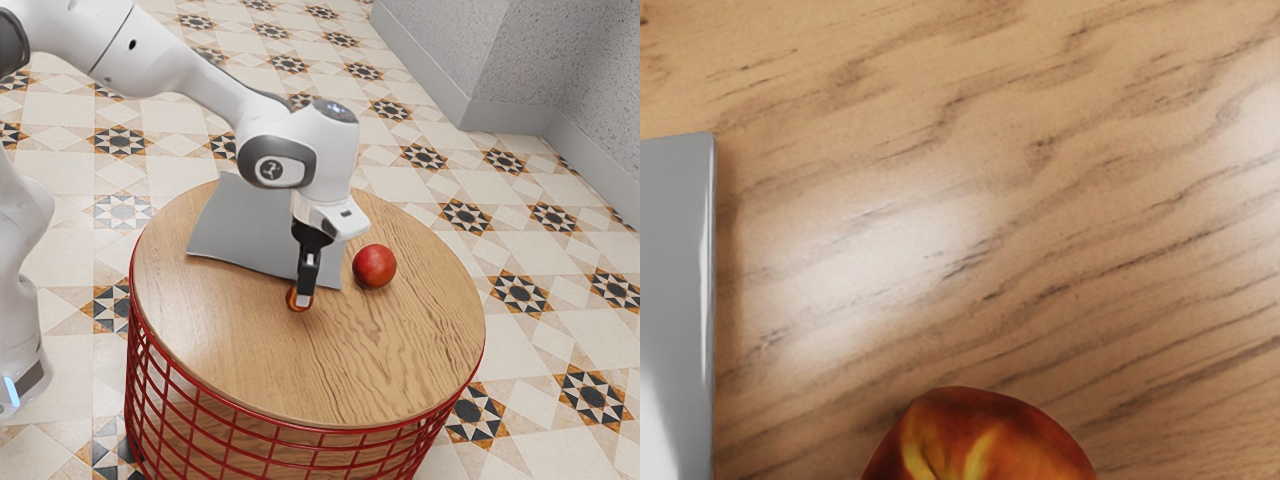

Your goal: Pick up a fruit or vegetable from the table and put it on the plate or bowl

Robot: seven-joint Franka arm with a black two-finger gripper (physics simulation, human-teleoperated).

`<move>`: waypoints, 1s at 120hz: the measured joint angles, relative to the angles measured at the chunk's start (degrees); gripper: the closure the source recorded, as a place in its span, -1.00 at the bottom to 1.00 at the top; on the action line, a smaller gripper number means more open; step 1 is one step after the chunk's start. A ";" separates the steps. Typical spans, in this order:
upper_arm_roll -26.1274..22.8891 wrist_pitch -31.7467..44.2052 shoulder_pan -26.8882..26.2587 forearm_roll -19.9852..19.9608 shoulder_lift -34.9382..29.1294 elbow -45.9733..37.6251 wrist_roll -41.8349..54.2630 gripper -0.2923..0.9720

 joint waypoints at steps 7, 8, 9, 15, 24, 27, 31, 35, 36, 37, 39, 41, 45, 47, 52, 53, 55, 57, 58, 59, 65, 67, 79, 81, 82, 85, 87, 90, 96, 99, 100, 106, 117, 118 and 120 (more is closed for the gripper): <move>0.00 0.26 0.00 -0.02 -0.01 -0.29 0.03 -0.54; 0.00 0.31 0.00 -0.02 -0.02 -0.35 0.03 -0.54; 0.00 0.37 0.00 -0.03 -0.04 -0.44 0.04 -0.54; 0.00 0.72 0.02 -0.04 -0.15 -0.98 0.07 -0.54; 0.00 1.17 0.03 -0.05 -0.23 -1.39 0.11 -0.54; 0.00 1.38 -0.04 -0.05 -0.23 -1.60 0.12 -0.54; 0.00 1.62 -0.30 -0.05 -0.24 -1.81 0.14 -0.54; 0.00 1.83 -0.48 -0.05 -0.22 -1.95 0.15 -0.54; 0.00 1.88 -0.51 -0.05 -0.18 -1.98 0.15 -0.54; 0.00 1.93 -0.53 -0.06 -0.15 -2.00 0.16 -0.54; 0.00 2.02 -0.57 -0.07 -0.08 -2.03 0.17 -0.54; 0.00 2.10 -0.60 -0.09 -0.04 -2.05 0.18 -0.54; 0.00 2.25 -0.63 -0.15 -0.01 -2.08 0.19 -0.54; 0.00 2.37 -0.64 -0.17 0.00 -2.14 0.20 -0.54; 0.00 2.70 -0.66 -0.23 -0.07 -2.55 0.22 -0.54; 0.00 2.77 -0.66 -0.24 -0.08 -2.62 0.22 -0.54; 0.00 2.88 -0.66 -0.26 -0.10 -2.72 0.23 -0.54; 0.00 2.98 -0.66 -0.28 -0.12 -2.79 0.24 -0.54; 0.00 3.03 -0.66 -0.28 -0.12 -2.82 0.24 -0.54; 0.00 3.08 -0.66 -0.29 -0.13 -2.85 0.24 -0.54; 0.00 3.33 -0.66 -0.32 -0.13 -2.94 0.26 -0.54; 0.00 3.40 -0.67 -0.33 -0.14 -2.95 0.27 -0.54; 0.00 3.77 -0.67 -0.39 -0.02 -3.19 0.31 -0.54; 0.00 3.82 -0.67 -0.40 0.00 -3.23 0.31 -0.54; 0.00 3.87 -0.67 -0.41 0.02 -3.26 0.31 -0.54; 0.00 4.03 -0.67 -0.42 0.07 -3.37 0.32 -0.54; 0.00 4.13 -0.67 -0.43 0.11 -3.43 0.33 -0.54; 0.00 4.27 -0.67 -0.45 0.14 -3.50 0.33 -0.53; 0.00 4.53 -0.67 -0.46 0.19 -3.62 0.35 -0.51; 0.00 4.63 -0.67 -0.47 0.22 -3.65 0.35 -0.45; 0.00 4.67 -0.67 -0.47 0.23 -3.65 0.35 -0.42; 0.00 4.84 -0.67 -0.47 0.26 -3.68 0.36 -0.25; 0.00 5.09 -0.67 -0.46 0.40 -3.70 0.37 0.01; 0.00 5.11 -0.67 -0.45 0.41 -3.70 0.36 0.03; 0.00 5.15 -0.67 -0.41 0.42 -3.70 0.34 0.06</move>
